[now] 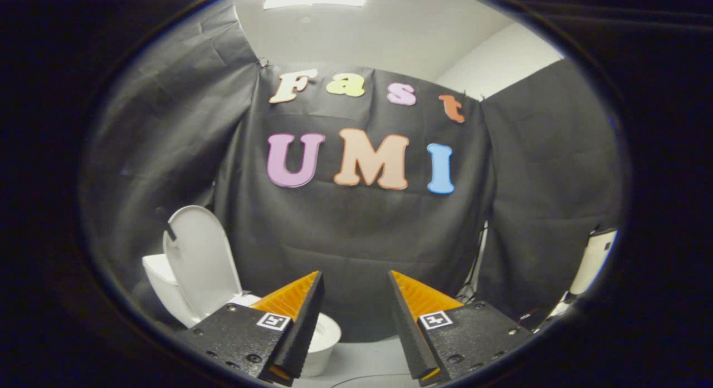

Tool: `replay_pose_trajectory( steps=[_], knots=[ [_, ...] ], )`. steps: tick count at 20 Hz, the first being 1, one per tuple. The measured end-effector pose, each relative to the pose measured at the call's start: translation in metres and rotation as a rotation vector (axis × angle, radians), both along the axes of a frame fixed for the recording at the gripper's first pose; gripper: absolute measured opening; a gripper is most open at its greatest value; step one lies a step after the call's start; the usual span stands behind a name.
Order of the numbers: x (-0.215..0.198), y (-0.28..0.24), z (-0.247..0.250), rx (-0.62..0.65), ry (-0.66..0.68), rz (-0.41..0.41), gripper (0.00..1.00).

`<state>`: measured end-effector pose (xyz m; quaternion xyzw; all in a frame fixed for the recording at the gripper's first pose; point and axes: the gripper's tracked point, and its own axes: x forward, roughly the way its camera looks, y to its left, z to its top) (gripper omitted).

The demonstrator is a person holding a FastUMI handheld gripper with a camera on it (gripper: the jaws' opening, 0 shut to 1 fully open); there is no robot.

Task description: Open the toilet lid.

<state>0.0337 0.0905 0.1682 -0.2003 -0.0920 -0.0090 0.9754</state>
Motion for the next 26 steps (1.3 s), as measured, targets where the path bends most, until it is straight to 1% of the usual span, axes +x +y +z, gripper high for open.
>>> replay_pose_trajectory(
  steps=[1, 2, 4, 6, 8, 11, 12, 16, 18, 22, 26],
  knots=[
    [-0.003, 0.011, -0.020, -0.020, 0.080, 0.084, 0.72],
    [-0.003, 0.014, -0.034, -0.033, 0.132, 0.122, 0.71],
    [-0.001, -0.009, -0.044, -0.022, 0.175, 0.071, 0.73],
    [-0.007, -0.015, -0.069, 0.007, 0.218, 0.060, 0.75],
    [-0.003, -0.017, -0.079, 0.042, 0.232, 0.049, 0.77],
    [-0.007, -0.029, -0.100, 0.121, 0.225, 0.070, 0.77],
    [-0.002, -0.026, -0.098, 0.148, 0.224, 0.074, 0.77],
    [-0.005, -0.023, -0.107, 0.245, 0.243, 0.072, 0.76],
    [-0.003, -0.020, -0.110, 0.288, 0.253, 0.102, 0.76],
    [-0.002, -0.021, -0.114, 0.341, 0.244, 0.111, 0.76],
    [0.001, -0.017, -0.114, 0.405, 0.196, 0.170, 0.75]
  ],
)
